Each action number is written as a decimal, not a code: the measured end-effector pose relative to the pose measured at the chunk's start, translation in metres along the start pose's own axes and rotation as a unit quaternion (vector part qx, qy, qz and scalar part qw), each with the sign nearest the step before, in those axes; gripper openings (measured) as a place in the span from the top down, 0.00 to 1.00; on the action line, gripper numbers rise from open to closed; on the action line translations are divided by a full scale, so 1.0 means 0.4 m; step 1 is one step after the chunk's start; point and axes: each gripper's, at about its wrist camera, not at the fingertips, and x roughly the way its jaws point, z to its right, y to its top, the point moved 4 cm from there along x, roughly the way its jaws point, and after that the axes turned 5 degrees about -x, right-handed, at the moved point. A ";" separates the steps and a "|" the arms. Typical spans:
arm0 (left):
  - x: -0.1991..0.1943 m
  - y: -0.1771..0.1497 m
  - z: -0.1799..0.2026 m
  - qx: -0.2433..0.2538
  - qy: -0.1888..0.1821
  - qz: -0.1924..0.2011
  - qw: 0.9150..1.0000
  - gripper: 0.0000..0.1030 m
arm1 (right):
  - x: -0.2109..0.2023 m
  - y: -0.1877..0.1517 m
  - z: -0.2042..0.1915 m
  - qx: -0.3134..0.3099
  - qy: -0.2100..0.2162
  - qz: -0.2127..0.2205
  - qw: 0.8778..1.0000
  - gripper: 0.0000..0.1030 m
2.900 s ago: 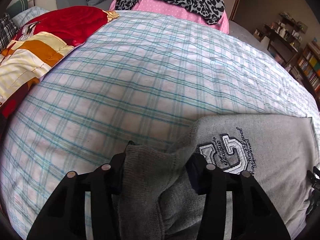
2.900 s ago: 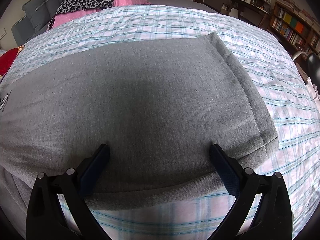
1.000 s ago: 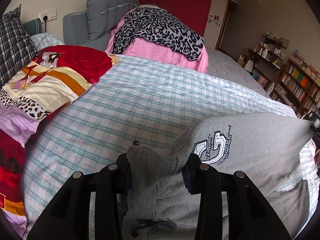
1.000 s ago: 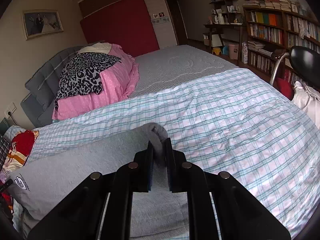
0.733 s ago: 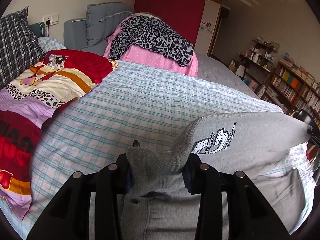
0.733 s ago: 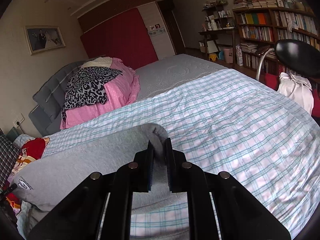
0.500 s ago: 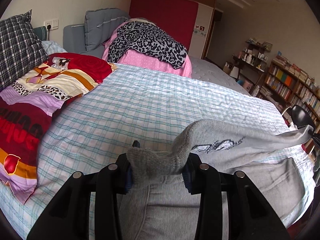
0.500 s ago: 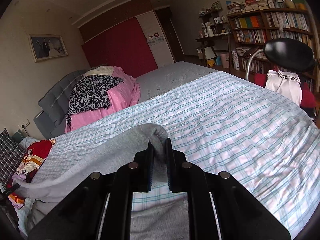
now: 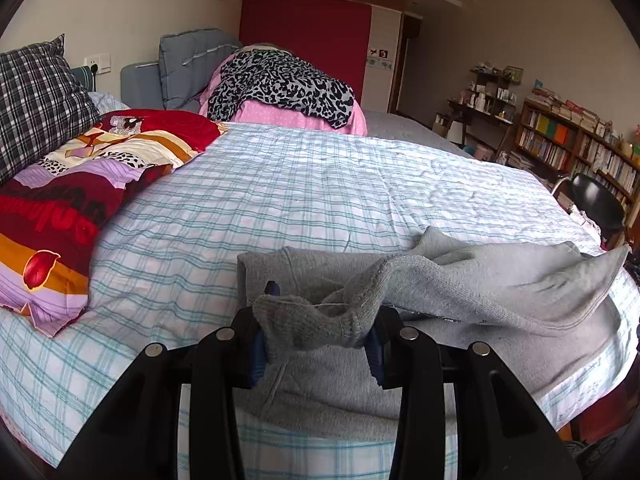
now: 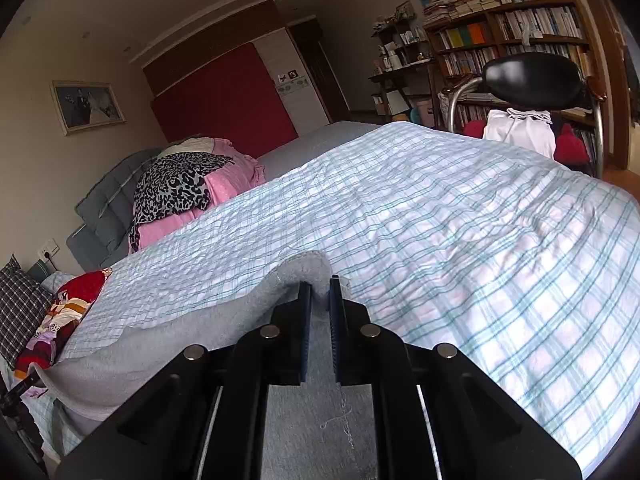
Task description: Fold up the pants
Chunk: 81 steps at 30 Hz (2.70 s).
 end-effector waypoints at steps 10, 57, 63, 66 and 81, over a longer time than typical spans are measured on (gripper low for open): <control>-0.008 -0.090 -0.012 0.001 0.002 -0.015 1.000 0.61 | -0.044 -0.125 0.080 0.060 -0.007 -0.004 0.998 0.92; 0.024 -0.132 -0.078 -0.275 -0.098 -0.097 0.952 0.51 | -0.019 -0.222 0.015 0.062 0.008 -0.038 0.997 0.89; 0.029 -0.096 -0.095 -0.274 -0.087 -0.087 0.954 0.82 | -0.054 -0.195 -0.003 0.043 0.004 -0.010 0.999 0.96; 0.001 -0.068 -0.096 -0.248 -0.078 -0.063 0.964 0.84 | -0.100 -0.166 -0.014 0.039 0.007 0.012 0.999 0.98; 0.038 -0.145 -0.139 -0.228 -0.035 -0.085 0.969 0.85 | -0.073 -0.250 0.077 0.142 0.018 -0.041 0.989 0.74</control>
